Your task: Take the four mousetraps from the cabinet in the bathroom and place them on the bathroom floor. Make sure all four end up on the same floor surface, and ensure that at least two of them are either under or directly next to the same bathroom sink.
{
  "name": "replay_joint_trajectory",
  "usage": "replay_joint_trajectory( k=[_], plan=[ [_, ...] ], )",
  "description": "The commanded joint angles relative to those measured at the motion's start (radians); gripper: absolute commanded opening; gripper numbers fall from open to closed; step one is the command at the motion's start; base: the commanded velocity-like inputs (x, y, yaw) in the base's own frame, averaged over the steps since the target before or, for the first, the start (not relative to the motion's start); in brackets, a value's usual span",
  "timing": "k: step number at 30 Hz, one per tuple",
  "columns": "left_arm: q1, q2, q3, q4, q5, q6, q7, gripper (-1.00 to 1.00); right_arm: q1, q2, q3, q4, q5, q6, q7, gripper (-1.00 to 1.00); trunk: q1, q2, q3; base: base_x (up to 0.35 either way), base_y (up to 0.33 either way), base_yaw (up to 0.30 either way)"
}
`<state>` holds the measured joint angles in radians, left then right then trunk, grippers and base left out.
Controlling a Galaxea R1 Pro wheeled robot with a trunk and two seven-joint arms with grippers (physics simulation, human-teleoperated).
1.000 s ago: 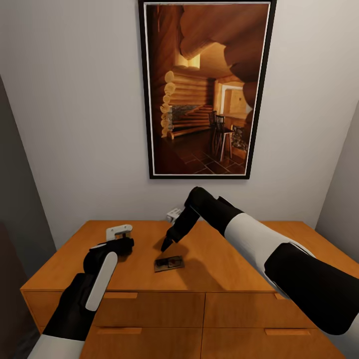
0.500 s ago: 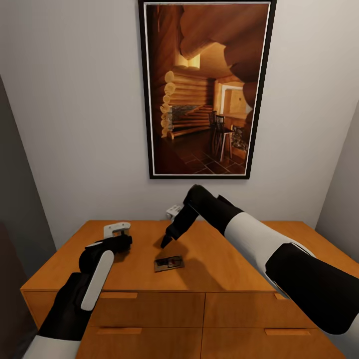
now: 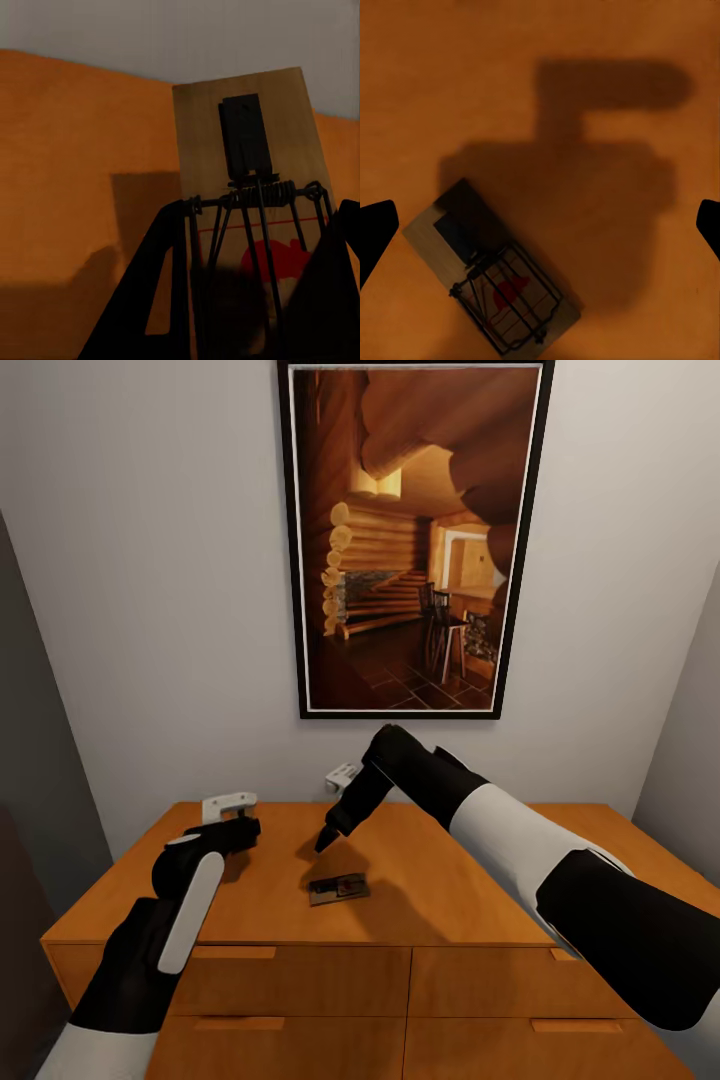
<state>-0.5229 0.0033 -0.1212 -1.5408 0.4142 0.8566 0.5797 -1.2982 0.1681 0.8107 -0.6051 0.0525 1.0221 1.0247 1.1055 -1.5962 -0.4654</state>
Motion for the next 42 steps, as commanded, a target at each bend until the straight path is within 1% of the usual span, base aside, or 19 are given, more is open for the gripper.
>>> replay_joint_trajectory(
  k=[1,7,8,11,14,22,31,42],
  plan=[
    [-0.002,0.0,-0.002,-0.001,0.003,0.003,0.011,-1.0,-0.001,0.0,0.001,-0.001,0.006,0.004,0.006,1.0,0.0,-0.001,-0.001,0.0,0.0,0.0],
    [-0.004,-0.004,-0.003,-0.001,-0.023,0.002,0.011,-1.0,-0.001,0.0,0.0,-0.003,0.006,0.003,0.002,1.0,0.0,-0.001,-0.001,0.0,0.0,0.0],
    [-0.004,-0.004,-0.003,-0.001,-0.077,0.002,0.011,-1.0,-0.001,0.0,0.0,-0.003,0.006,0.003,0.0,1.0,0.0,-0.001,-0.001,0.0,0.0,0.0],
    [-0.005,-0.005,-0.003,-0.001,-0.088,0.002,0.01,-1.0,-0.001,0.0,0.0,-0.004,0.006,0.004,-0.007,1.0,0.0,-0.001,-0.001,0.0,0.0,0.0],
    [-0.005,-0.006,-0.004,-0.001,-0.091,0.002,0.01,-1.0,-0.001,0.0,-0.001,-0.004,0.006,0.005,-0.018,1.0,0.0,-0.001,-0.001,0.0,0.0,0.0],
    [-0.005,-0.008,-0.004,-0.001,-0.095,0.001,0.013,-1.0,-0.001,0.001,-0.001,-0.004,0.006,0.007,-0.077,1.0,0.0,-0.001,0.0,0.0,0.0,0.038],
    [-0.005,-0.009,-0.005,0.0,-0.095,0.002,0.012,-1.0,-0.001,0.001,0.0,-0.004,0.006,0.006,-0.085,1.0,0.0,-0.001,0.002,0.0,0.0,0.187],
    [-0.005,-0.009,-0.005,0.001,-0.095,0.006,0.015,-1.0,-0.001,0.0,0.001,-0.004,0.007,0.006,-0.082,1.0,0.0,-0.001,0.002,-0.004,-0.001,0.029]
  ],
)
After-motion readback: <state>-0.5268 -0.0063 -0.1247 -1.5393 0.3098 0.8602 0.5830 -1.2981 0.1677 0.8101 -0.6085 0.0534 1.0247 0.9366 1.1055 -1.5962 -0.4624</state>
